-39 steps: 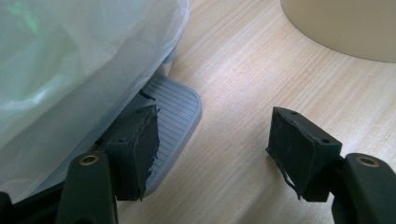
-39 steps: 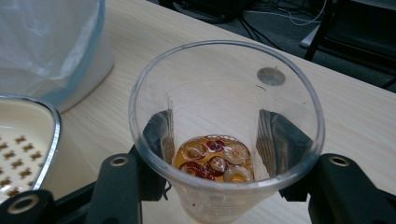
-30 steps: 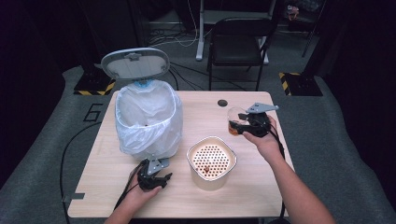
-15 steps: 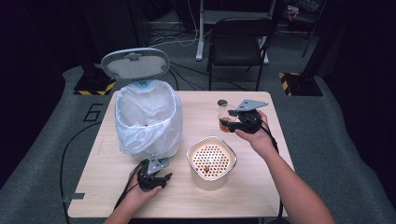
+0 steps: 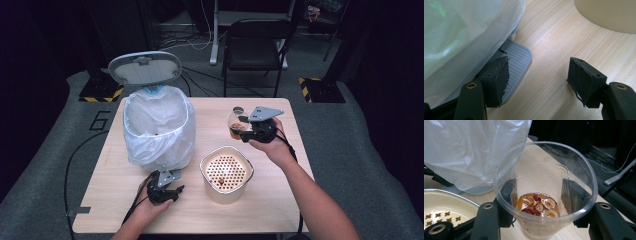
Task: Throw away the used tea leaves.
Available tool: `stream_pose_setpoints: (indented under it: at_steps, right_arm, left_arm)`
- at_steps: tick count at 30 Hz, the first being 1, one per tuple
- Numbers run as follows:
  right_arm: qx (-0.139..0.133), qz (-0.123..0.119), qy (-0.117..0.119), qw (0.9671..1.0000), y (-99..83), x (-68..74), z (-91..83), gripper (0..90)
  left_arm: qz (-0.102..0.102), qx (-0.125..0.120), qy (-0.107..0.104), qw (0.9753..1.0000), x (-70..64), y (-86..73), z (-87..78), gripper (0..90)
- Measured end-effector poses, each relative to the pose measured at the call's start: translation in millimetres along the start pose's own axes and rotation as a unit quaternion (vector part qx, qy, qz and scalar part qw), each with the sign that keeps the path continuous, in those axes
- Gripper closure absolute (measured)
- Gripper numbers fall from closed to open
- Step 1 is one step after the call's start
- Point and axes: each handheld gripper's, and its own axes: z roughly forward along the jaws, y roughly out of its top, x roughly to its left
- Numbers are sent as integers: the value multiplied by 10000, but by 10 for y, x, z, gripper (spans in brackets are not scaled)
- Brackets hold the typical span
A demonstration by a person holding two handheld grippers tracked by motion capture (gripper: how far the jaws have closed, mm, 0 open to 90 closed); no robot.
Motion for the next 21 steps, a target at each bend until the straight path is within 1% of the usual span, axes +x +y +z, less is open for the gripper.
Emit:
stream_pose_setpoints:
  at_steps: [1,2,3,5,6,7,8,9,10,11,12,13,14,15,16,18,19,21]
  right_arm:
    - [-30,-100,11,9999,9,15,-7,469]
    - [-41,-116,10,9999,13,32,-15,469]
    - [-72,-199,5,9998,19,39,-20,469]
    - [-89,-244,9,9997,24,53,-27,469]
    - [-127,-318,12,9994,30,62,-32,469]
    - [-177,-431,22,9989,33,74,-39,469]
    - [-216,-564,7,9982,34,102,-51,469]
    - [-216,-564,7,9982,34,102,-51,469]
    - [-266,-704,1,9972,29,126,-56,469]
    - [-278,-774,-2,9966,24,139,-58,469]
    - [-285,-834,-16,9961,18,151,-59,469]
    - [-285,-834,-16,9961,18,151,-59,469]
    - [-297,-933,-28,9952,3,173,-61,469]
    - [-308,-1000,-40,9945,-5,182,-64,469]
    - [-314,-1064,-45,9938,-11,192,-68,469]
    - [-306,-1195,-69,9923,-17,217,-78,470]
    - [-306,-1195,-69,9923,-17,217,-78,470]
    - [-285,-1423,-100,9894,-20,251,-90,470]
  left_arm:
    - [-1,2,-1,10000,0,0,0,335]
    - [-2,8,-22,10000,2,1,-1,335]
    - [-2,8,-22,10000,2,1,-1,335]
    - [-8,35,-57,10000,5,2,-5,335]
    - [0,36,-56,10000,5,3,-5,335]
    - [-4,2,-1,10000,0,1,0,335]
    - [-4,4,-3,10000,0,0,0,335]
    - [-4,4,-3,10000,0,0,0,335]
    - [-117,-3,-27,9999,-16,-4,3,335]
    - [-123,0,-26,9999,-17,-4,4,335]
    - [2,4,1,10000,-1,0,0,335]
    - [2,4,1,10000,-1,0,0,335]
    - [-16,-12,-3,10000,-2,-2,3,335]
    - [-122,-22,-29,9999,-17,-5,7,335]
    - [-103,8,-25,9999,-16,-4,3,335]
    - [-128,-17,-26,9999,-17,-6,6,335]
    - [-128,-17,-26,9999,-17,-6,6,335]
    - [-119,-12,-23,9999,-18,-5,6,335]
